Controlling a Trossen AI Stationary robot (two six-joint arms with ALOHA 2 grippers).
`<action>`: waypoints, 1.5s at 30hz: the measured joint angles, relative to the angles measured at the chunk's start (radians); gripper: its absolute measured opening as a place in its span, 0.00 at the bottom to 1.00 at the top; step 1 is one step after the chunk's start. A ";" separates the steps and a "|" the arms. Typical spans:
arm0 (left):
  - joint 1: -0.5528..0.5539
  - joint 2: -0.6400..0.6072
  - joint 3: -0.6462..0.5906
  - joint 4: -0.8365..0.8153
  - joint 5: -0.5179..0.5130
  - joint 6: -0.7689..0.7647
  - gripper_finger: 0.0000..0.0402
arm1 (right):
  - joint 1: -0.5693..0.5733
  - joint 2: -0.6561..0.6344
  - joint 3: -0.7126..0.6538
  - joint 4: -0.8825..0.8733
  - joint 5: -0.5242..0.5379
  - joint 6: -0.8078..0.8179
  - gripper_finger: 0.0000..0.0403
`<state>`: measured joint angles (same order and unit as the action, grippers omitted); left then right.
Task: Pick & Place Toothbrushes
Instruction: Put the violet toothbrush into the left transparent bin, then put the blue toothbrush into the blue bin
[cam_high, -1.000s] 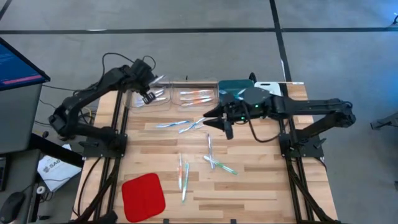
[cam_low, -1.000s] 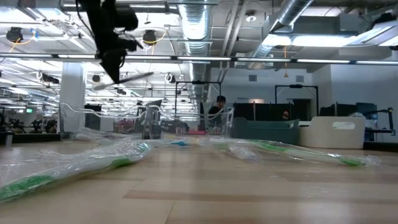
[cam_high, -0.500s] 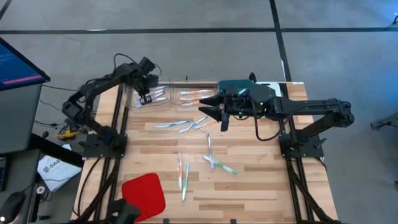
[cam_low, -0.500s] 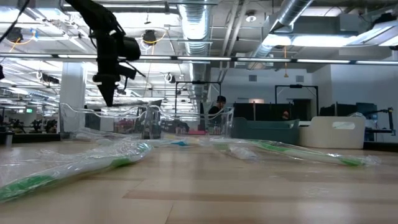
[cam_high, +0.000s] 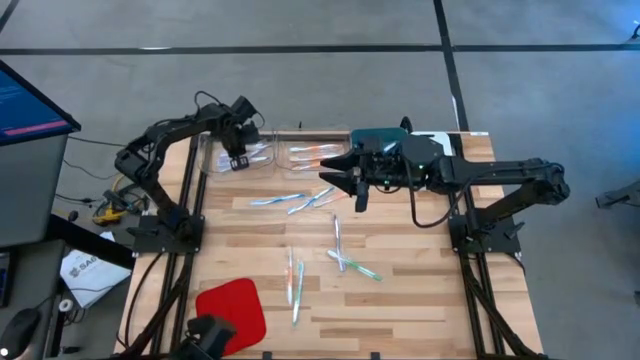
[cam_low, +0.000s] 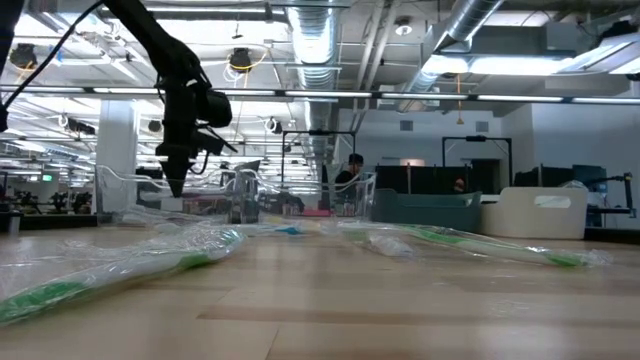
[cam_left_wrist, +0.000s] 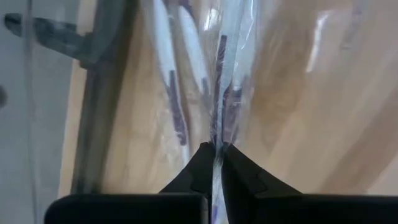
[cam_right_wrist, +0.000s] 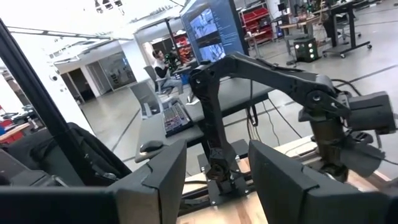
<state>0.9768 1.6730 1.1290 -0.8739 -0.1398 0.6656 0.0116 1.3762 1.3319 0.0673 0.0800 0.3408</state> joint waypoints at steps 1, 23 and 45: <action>0.000 0.000 0.000 0.008 0.000 -0.017 0.02 | 0.000 0.000 0.000 0.000 0.000 0.000 0.42; 0.033 0.000 0.000 0.021 0.102 -0.281 0.15 | -0.047 0.000 0.000 0.000 0.000 0.000 0.42; 0.028 -0.256 0.001 -0.040 0.143 -0.429 0.35 | -0.075 0.000 0.000 0.000 -0.001 0.000 0.42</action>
<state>1.0046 1.4174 1.1297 -0.9135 0.0034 0.2371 -0.0630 1.3762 1.3319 0.0669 0.0792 0.3408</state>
